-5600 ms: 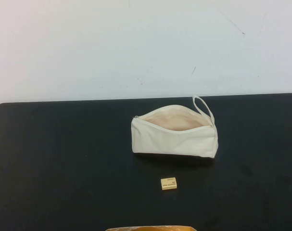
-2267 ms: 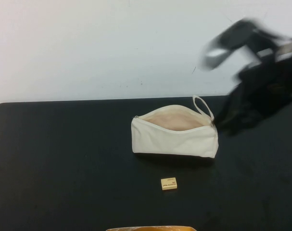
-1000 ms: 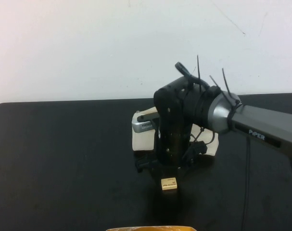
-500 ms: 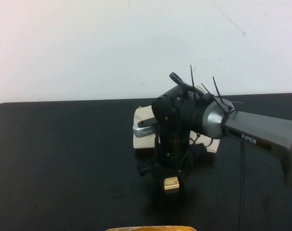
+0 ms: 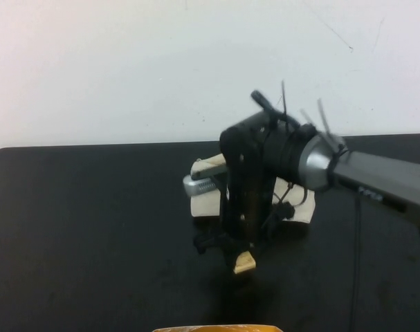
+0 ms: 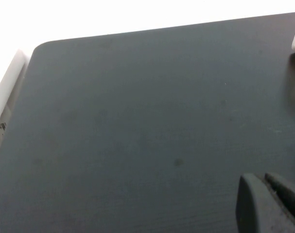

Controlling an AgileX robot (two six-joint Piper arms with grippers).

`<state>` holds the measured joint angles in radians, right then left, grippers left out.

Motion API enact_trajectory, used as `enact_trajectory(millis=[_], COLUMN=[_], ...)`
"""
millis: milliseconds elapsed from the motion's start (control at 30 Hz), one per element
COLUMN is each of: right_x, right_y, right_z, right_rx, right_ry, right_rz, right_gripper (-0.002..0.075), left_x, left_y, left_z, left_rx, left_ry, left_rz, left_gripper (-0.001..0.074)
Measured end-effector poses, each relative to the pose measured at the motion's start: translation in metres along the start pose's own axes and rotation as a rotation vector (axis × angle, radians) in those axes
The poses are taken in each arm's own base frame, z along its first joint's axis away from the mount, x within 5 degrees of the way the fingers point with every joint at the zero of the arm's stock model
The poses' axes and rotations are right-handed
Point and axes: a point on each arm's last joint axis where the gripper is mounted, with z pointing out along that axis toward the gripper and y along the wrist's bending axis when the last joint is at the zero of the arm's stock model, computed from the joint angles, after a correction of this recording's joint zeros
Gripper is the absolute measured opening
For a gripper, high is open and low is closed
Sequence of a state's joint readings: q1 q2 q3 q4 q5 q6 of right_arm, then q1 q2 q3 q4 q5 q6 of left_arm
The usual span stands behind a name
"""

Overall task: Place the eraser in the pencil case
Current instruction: Pick up the eraser from the table, then place the eraser on the pencil case

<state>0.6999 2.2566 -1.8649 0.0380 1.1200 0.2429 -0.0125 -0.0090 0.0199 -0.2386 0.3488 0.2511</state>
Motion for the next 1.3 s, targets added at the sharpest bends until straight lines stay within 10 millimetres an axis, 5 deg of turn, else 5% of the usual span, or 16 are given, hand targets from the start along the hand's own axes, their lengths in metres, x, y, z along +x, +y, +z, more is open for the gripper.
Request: enact_trajectory(millis=[300, 433, 600, 867, 1300], right_x=[0.014, 0.012, -0.001, -0.024, -0.020], right_y=[0.011, 0.001, -0.005, -0.032, -0.045], right_z=[-0.115, -0.142, -0.137, -0.101, -0.099], right_rx=[-0.045, 0.053, 0.130, 0.143, 0.165], right_ry=[-0.316, -0.467, -0.560, -0.549, -0.476], right_rz=[-0.171, -0.189, -0.200, -0.094, -0.041], right_gripper=[0.0300, 0.0300, 0.0300, 0.0300, 0.0351], left_x=[0.000, 0.000, 0.000, 0.000, 0.000], left_y=[0.000, 0.000, 0.000, 0.000, 0.000], left_z=[0.000, 0.000, 0.000, 0.000, 0.000], left_rx=[0.001, 0.002, 0.002, 0.002, 0.003], left_ry=[0.000, 0.000, 0.000, 0.000, -0.001], left_rz=[-0.003, -0.005, -0.005, -0.005, -0.005], left_gripper=[-0.0001, -0.0001, -0.0001, -0.0001, -0.0001])
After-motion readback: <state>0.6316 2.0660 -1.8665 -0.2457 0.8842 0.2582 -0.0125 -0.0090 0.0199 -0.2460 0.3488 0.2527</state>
